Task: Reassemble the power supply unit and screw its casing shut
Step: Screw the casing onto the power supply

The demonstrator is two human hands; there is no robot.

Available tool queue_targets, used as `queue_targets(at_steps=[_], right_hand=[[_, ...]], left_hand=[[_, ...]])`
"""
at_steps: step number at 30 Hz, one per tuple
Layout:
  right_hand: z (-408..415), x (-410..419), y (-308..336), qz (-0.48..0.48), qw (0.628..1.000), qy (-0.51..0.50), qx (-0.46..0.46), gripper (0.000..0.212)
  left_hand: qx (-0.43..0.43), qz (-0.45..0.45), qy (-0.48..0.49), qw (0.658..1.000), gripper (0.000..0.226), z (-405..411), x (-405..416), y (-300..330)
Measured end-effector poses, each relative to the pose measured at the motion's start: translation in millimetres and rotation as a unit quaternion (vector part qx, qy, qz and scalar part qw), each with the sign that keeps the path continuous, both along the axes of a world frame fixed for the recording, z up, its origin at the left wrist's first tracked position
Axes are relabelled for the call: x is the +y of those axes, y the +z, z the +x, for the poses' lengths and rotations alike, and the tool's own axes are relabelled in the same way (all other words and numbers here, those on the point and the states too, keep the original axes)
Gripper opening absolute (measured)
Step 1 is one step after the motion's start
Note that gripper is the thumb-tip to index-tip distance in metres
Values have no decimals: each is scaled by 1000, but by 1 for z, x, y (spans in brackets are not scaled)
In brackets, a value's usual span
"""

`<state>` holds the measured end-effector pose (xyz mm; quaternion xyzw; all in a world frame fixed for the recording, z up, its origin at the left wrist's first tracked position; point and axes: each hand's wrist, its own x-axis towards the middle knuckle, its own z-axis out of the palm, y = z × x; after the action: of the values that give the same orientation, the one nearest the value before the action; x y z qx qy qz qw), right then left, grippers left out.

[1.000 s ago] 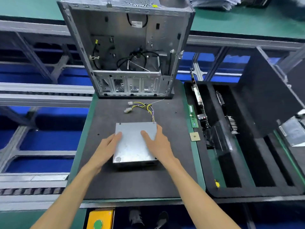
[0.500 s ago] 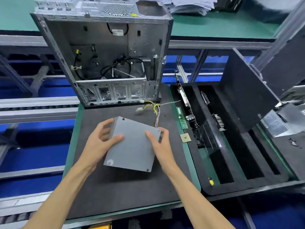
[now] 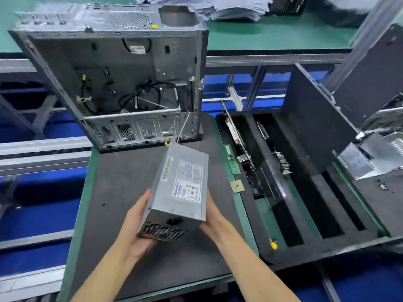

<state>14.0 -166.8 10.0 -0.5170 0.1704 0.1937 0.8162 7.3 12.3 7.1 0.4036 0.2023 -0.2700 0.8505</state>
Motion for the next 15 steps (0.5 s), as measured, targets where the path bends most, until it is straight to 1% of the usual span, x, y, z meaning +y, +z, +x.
queue_targets(at_steps=[1,2,3,4,5,6,7,8,9,10,11,12,13,14,15], right_hand=[[1,3,3,2,1000,-4,-9,35],[0,6,5,-13,1000,-15,-16,31],[0,5,3,-8,1000,-26,-8,36],[-2,5,1,-5,999,-33,-3,54],[-9,4,-3,-12,999,-49,-2,67],[-15,3,-9,-15,997,-76,13,66],[-19,2,-10,-15,992,-118,39,56],[-18,2,-14,-11,989,-131,69,48],[-17,0,-19,29,987,-130,91,46],[-16,-1,-23,55,986,-136,80,51],[-16,-2,-23,67,987,-127,70,59],[-14,0,-18,60,988,-118,78,68],[-9,2,-13,50,990,-113,62,69],[-2,6,-13,48,993,-95,47,62],[3,8,-12,18,996,-83,38,52]], left_hand=[[-3,-3,-4,1000,34,1,-3,0],[-12,13,-14,1000,34,3,-4,2],[-27,52,-31,998,35,6,-3,3],[-43,117,-58,990,38,10,-1,8],[-57,197,-93,974,40,13,1,14],[-70,278,-128,949,43,15,2,20],[-88,347,-149,922,44,17,3,22],[-117,400,-156,896,40,19,3,25],[-156,436,-146,874,30,21,3,26],[-190,458,-129,859,19,23,4,28],[-221,466,-113,849,19,23,4,33],[-241,457,-98,851,24,25,6,38],[-246,426,-92,866,24,27,7,47],[-238,388,-102,885,23,29,7,58],[-227,358,-122,897,26,31,8,65]])
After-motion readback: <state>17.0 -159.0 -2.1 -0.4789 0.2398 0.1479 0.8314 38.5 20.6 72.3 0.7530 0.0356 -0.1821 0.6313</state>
